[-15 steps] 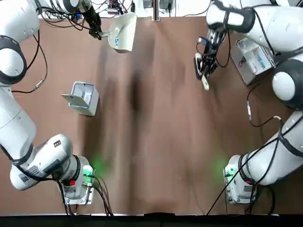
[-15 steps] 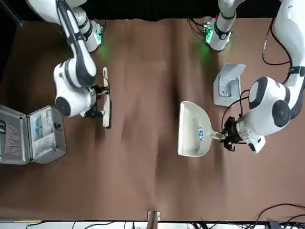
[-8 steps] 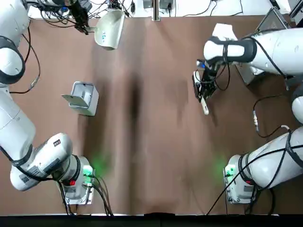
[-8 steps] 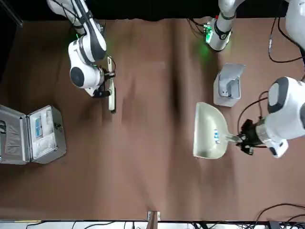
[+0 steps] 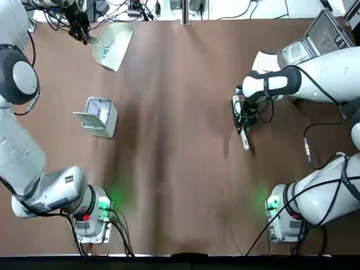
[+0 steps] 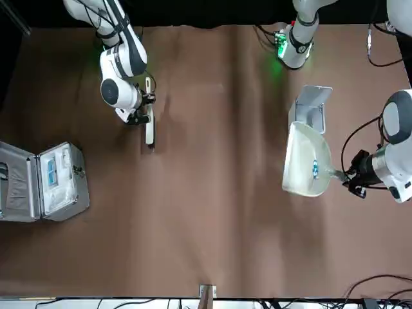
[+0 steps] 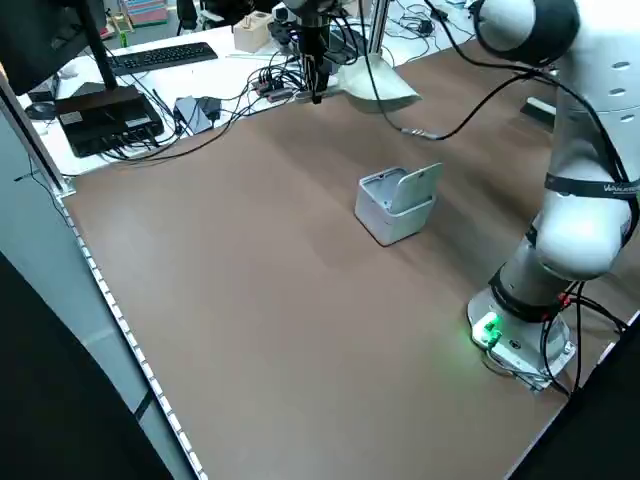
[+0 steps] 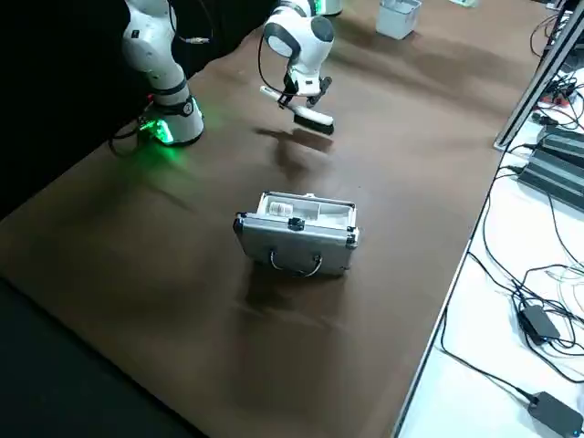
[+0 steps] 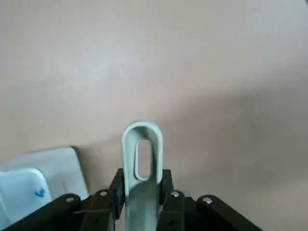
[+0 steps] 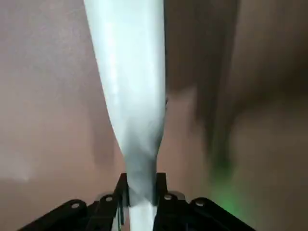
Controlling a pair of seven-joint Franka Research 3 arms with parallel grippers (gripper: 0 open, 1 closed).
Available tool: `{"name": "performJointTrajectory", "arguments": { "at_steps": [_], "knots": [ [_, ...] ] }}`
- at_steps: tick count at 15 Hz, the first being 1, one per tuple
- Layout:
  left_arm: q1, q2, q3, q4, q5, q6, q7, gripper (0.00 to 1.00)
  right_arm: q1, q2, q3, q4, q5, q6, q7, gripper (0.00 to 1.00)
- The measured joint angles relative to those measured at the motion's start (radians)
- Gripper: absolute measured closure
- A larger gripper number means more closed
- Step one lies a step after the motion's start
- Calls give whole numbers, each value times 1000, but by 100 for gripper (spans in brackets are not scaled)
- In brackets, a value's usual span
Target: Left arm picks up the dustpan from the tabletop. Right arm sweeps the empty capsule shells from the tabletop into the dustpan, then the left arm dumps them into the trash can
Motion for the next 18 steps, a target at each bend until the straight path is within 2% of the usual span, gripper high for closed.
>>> {"name": "performJointTrajectory", "arguments": {
  "at_steps": [2,5,12,18],
  "knots": [
    [-46,-33,77,-43,-1,4,44,67,0,0,-1,-10,0,24,0,74],
    [-69,-84,142,-127,-1,58,100,67,-3,12,-5,-22,0,65,-3,74],
    [-68,-176,167,-335,-2,299,118,67,-67,56,-8,-18,0,106,-31,74],
    [-40,-217,177,-426,-2,486,142,67,-84,82,-8,7,0,106,-37,74]
  ]
}}
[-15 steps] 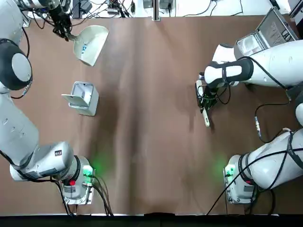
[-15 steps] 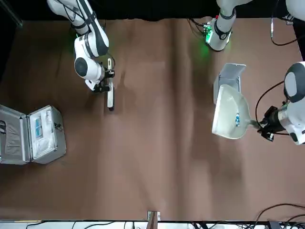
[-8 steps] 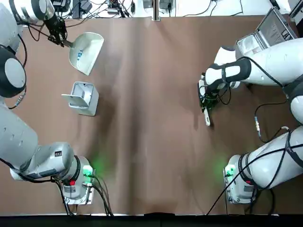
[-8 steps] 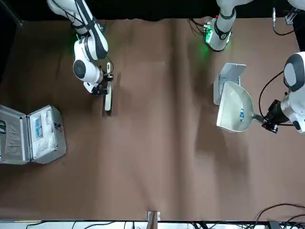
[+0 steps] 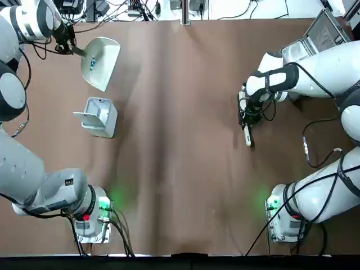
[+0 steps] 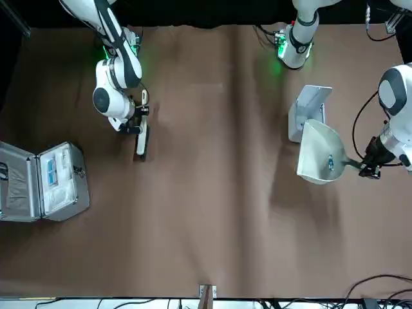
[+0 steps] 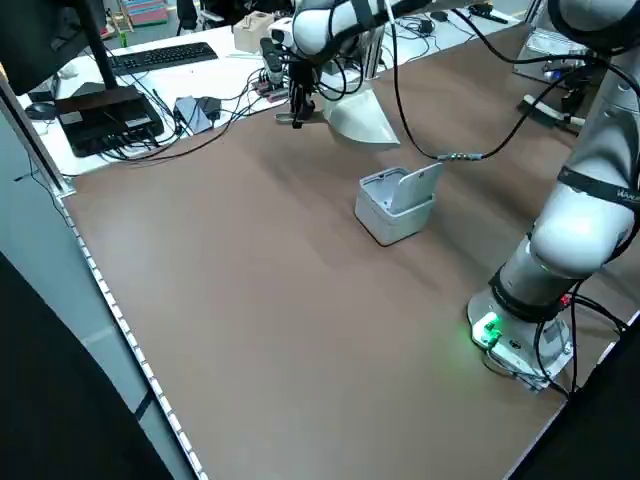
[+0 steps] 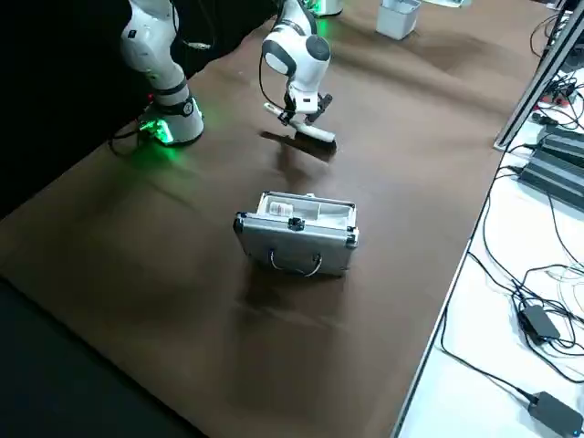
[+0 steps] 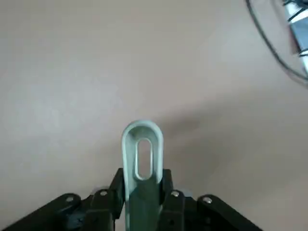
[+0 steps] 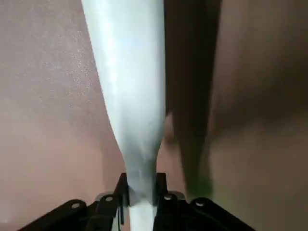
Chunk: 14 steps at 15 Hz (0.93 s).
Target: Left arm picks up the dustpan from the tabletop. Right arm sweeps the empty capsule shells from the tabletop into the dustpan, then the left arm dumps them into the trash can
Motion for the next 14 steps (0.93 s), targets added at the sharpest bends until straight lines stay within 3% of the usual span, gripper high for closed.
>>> {"name": "performJointTrajectory", "arguments": {
  "at_steps": [6,11,14],
  "knots": [
    [40,-90,0,-159,0,136,90,67,0,17,0,16,0,-1,0,74],
    [74,-145,-1,-200,0,172,204,67,-9,20,0,18,0,-4,-8,73],
    [86,-160,-1,-252,0,266,233,67,-33,23,-1,25,0,-27,-28,70]
  ]
}}
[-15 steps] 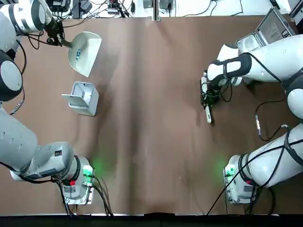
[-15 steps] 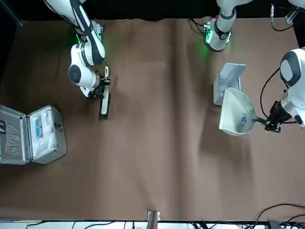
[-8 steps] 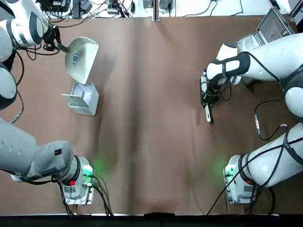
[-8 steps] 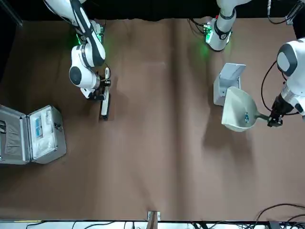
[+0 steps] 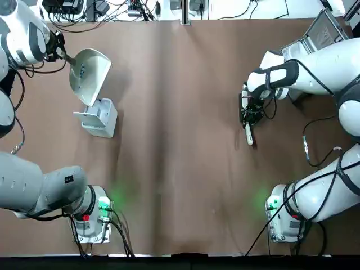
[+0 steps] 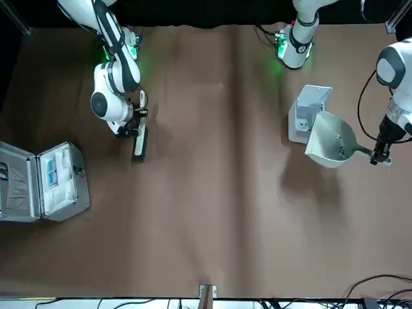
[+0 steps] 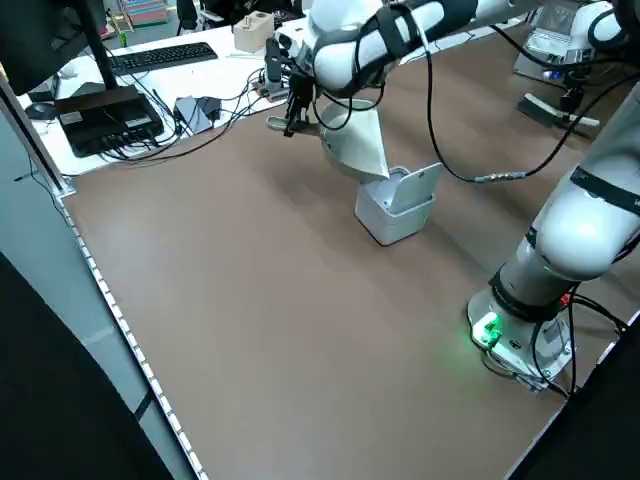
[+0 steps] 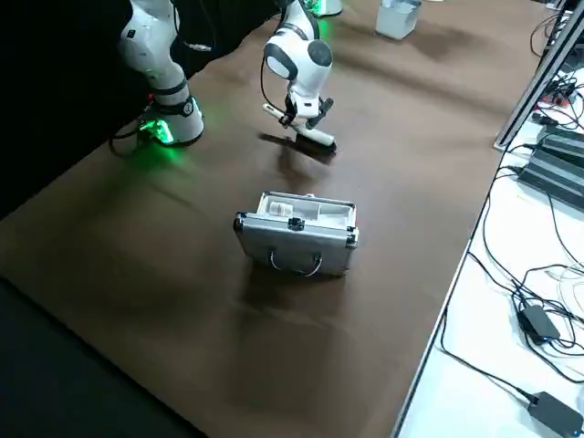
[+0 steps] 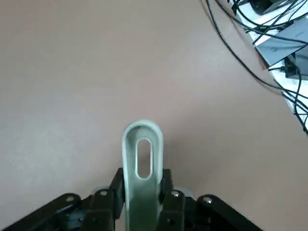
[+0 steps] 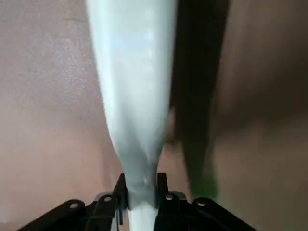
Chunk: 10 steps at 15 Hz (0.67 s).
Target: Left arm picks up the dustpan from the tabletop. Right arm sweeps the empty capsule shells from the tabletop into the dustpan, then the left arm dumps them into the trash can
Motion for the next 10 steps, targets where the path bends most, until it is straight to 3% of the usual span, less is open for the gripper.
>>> {"name": "performJointTrajectory", "arguments": {
  "at_steps": [3,10],
  "knots": [
    [3,0,-1,-52,0,68,2,67,-18,5,-2,16,0,-24,-15,69],
    [3,-33,-18,-61,0,134,11,67,-15,14,3,31,0,-33,-16,74]
  ]
}}
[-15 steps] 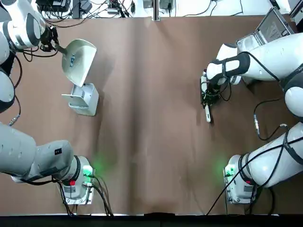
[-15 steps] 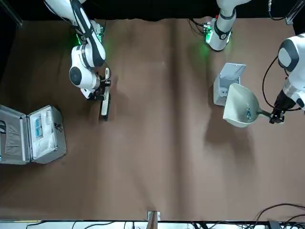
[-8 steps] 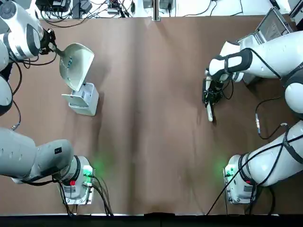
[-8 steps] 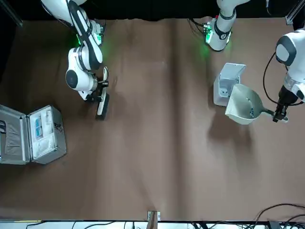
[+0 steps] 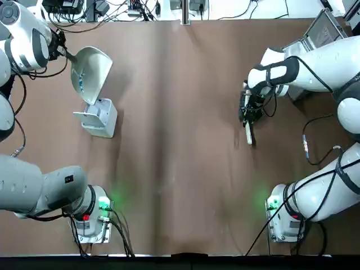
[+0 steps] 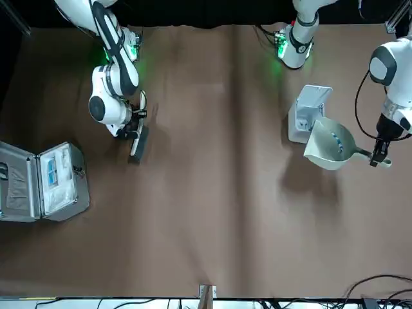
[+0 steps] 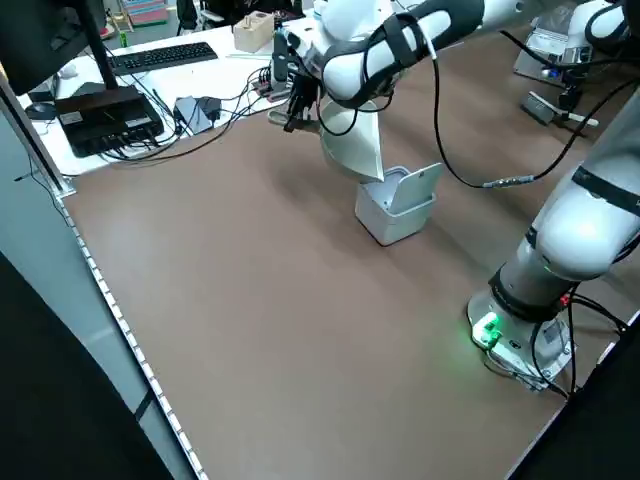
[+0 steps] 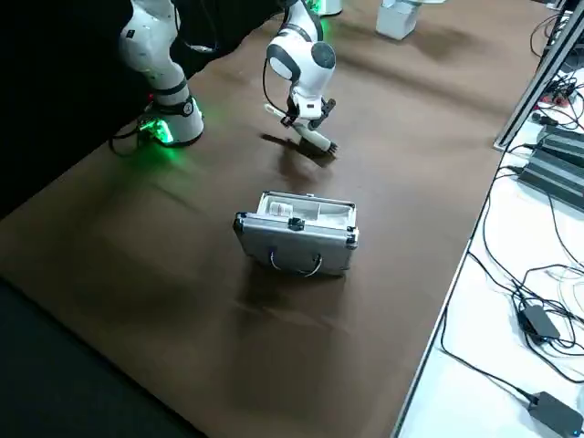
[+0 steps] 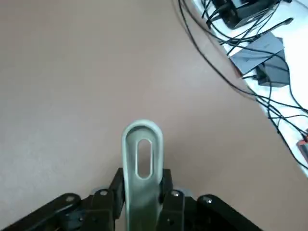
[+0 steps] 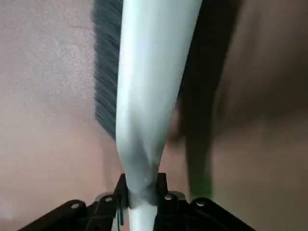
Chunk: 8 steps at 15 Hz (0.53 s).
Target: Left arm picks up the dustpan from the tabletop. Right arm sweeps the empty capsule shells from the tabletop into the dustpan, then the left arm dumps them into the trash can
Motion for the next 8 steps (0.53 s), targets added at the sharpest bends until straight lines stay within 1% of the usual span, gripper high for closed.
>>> {"name": "performJointTrajectory", "arguments": {
  "at_steps": [5,8],
  "knots": [
    [1,-50,-1,-16,0,0,14,67,17,1,2,13,-1,-14,-1,74],
    [1,-72,-1,-38,0,29,18,67,49,2,3,15,-51,-15,-1,74]
  ]
}}
